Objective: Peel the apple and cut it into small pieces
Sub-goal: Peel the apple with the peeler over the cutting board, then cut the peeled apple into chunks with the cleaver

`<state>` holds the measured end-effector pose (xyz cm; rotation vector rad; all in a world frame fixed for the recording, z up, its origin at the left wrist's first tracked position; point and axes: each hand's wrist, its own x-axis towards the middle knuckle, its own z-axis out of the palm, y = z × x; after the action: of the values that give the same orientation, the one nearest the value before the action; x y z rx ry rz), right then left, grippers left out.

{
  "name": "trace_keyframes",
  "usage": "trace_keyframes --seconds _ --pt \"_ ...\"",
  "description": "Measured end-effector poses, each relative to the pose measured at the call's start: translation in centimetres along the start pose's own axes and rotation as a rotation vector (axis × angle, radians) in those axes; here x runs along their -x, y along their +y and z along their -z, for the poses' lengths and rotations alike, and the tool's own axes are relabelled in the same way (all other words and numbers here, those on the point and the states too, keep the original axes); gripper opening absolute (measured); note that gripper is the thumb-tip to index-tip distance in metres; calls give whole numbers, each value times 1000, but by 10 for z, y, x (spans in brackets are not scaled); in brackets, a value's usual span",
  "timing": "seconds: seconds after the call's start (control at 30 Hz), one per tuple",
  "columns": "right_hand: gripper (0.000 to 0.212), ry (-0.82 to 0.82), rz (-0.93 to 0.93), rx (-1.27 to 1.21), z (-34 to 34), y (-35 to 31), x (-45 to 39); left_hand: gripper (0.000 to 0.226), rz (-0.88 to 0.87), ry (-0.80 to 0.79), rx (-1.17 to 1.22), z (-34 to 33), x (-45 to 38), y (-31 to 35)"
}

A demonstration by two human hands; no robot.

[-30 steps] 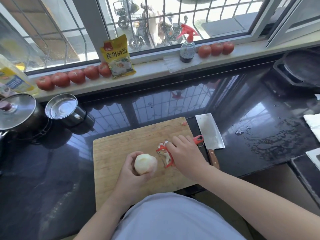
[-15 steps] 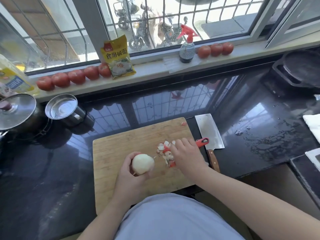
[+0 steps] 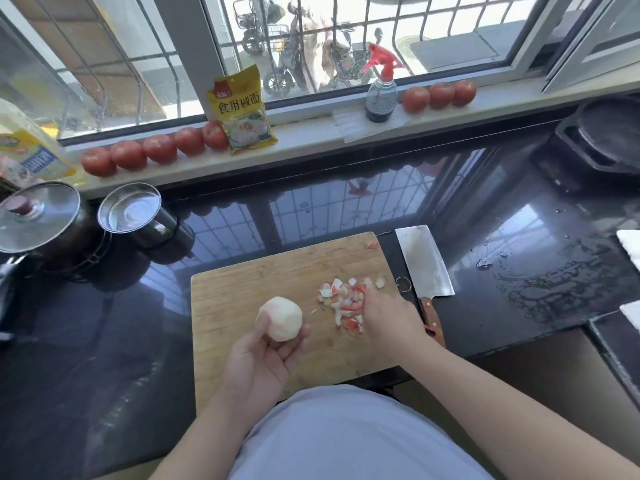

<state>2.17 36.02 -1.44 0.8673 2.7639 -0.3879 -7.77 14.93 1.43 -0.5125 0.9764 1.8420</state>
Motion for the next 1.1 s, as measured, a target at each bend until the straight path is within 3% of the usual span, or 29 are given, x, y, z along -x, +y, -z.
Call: trace_keyframes --seconds 0.07,0.23,0.3,0.37,0.43,0.5,0.57,0.73,0.8,0.93,1.03,1.1 --pt "37 -172 -21 161 -7 2 5 46 14 18 14 -1 2 2" --pt "42 -184 -11 -375 2 -7 4 41 12 55 -24 3 3 1" --pt "20 -151 61 -473 3 -12 7 36 -66 162 -124 6 -2 -2" --pt "17 -120 113 -572 -3 -17 16 29 -149 313 -252 13 -9 -3" --pt "8 -116 131 -536 -19 -14 27 24 -176 417 -269 21 -13 2" --pt "29 -297 139 -344 -37 -7 31 18 -163 493 -242 28 -15 8" --pt "37 -444 119 -311 -44 -7 31 17 -140 517 -292 37 -18 13" --pt "20 -191 23 -563 -22 -16 8 51 -88 484 -507 56 -25 16" --pt "21 -108 11 -515 -18 -9 -17 59 -101 495 -541 57 -25 17" --pt "23 -34 -20 -278 -24 19 -71 60 -121 446 -608 56 -20 20" --pt "41 -23 -8 -241 -22 29 -97 56 -143 446 -621 60 -14 23" --pt "37 -23 23 -259 -19 28 -107 52 -153 463 -613 63 -9 25"
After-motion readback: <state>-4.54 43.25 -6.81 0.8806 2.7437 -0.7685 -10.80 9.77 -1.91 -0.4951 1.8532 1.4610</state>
